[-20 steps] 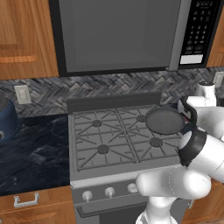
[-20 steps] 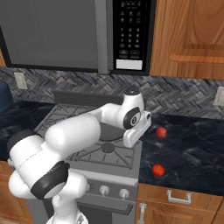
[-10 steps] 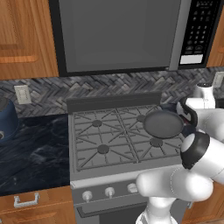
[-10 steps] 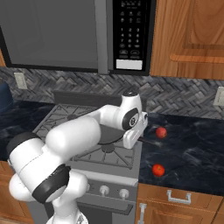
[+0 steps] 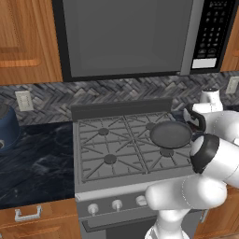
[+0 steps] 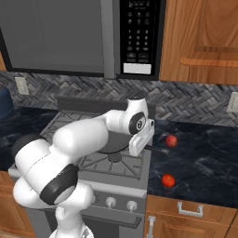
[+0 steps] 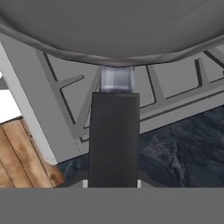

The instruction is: Place the pan on the front right burner on the stove. Then place the tomato and the onion in the pan and turn on the front right burner.

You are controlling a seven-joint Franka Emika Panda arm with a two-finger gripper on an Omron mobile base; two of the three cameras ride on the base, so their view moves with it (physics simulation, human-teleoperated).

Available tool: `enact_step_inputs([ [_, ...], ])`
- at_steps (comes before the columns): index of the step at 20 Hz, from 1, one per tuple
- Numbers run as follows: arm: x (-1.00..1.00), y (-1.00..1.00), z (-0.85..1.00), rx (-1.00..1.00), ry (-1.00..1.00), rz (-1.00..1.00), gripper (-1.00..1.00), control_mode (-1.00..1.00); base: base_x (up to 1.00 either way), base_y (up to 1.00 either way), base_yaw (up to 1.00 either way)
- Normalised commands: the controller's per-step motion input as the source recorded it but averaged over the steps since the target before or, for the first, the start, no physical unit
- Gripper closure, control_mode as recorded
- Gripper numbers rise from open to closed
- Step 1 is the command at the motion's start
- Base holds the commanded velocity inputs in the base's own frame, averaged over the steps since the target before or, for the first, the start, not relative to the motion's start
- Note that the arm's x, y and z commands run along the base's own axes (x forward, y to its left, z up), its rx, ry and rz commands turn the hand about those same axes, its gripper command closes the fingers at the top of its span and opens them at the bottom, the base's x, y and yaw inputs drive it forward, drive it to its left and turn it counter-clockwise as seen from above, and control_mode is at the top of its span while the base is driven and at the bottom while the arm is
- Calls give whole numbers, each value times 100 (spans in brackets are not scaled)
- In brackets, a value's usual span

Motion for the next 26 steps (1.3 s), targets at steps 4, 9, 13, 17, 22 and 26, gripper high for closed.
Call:
enact_step_inputs([
  [4, 1, 1, -6, 0, 5, 2, 100, -100, 0, 0, 0],
  [9, 0, 0, -12, 0, 5, 3, 100, -100, 0, 0, 0],
  [13, 0, 0, -22, 0, 6, 3, 100, -100, 0, 0, 0],
  [17, 3, 0, -21, 0, 5, 3, 100, -100, 0, 0, 0],
  [22, 10, 0, -17, 0, 1, 5, 100, -100, 0, 0, 0],
  [26, 7, 0, -15, 0, 0, 5, 100, -100, 0, 0, 0],
])
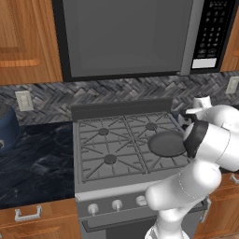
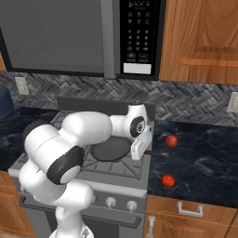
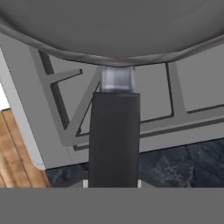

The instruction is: Place the pan on the front right burner on the stove. Then place the tomato and the onion in the pan and turn on the front right burner.

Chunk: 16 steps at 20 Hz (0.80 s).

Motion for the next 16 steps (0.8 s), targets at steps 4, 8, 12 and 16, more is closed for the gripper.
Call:
enact_step_inputs([
  [4, 8, 0, -17, 0, 0, 5, 100, -100, 0, 0, 0],
  [8, 13, 0, -16, 0, 0, 4, 100, -100, 0, 0, 0],
  [12, 16, 0, -11, 0, 0, 4, 100, -100, 0, 0, 0],
  [16, 18, 0, -6, 0, 0, 5, 100, -100, 0, 0, 0],
])
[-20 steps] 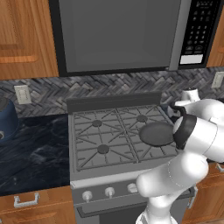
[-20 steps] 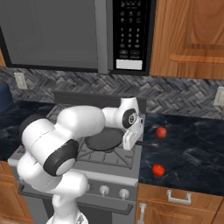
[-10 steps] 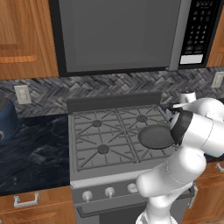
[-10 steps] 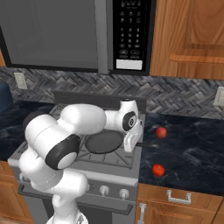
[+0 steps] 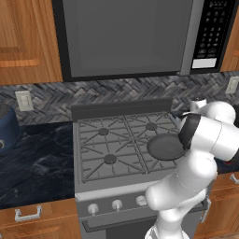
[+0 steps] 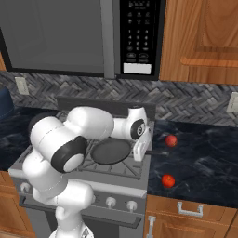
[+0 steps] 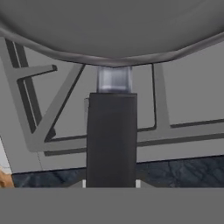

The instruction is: Place the pan on the front right burner on the stove. Then place the tomato and the onion in the pan and turn on the front right burner.

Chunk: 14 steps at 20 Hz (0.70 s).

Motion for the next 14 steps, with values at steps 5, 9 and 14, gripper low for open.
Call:
enact_step_inputs([
  [5, 17, 0, -5, 0, 0, 4, 100, -100, 0, 0, 0],
  [9, 17, 0, -8, 0, 0, 1, 100, -100, 0, 0, 0],
  [14, 18, 0, -15, 0, 0, 0, 100, -100, 0, 0, 0],
])
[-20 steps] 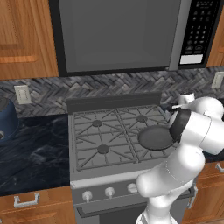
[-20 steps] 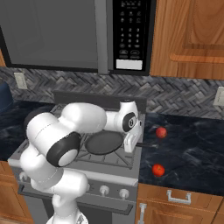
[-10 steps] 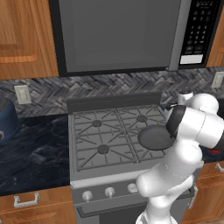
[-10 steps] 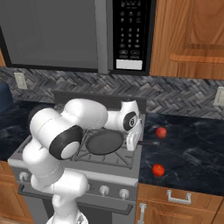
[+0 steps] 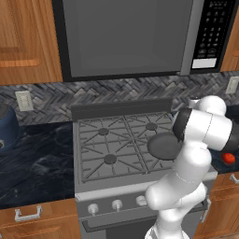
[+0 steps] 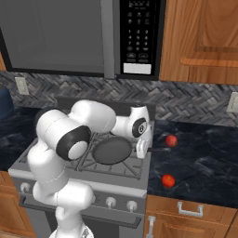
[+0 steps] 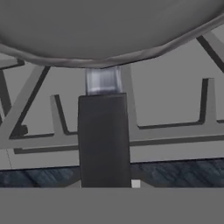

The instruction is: Place the pan on the front right burner on the stove. Then place the tomato and the onion in the pan and turn on the front right burner.

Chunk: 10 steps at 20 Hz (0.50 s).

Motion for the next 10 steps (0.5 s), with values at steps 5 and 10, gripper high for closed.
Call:
enact_step_inputs([
  [5, 6, 0, -37, 0, 3, 0, 100, -100, 0, 0, 0],
  [10, 0, 0, -51, 0, 3, 0, 100, -100, 0, 0, 0],
])
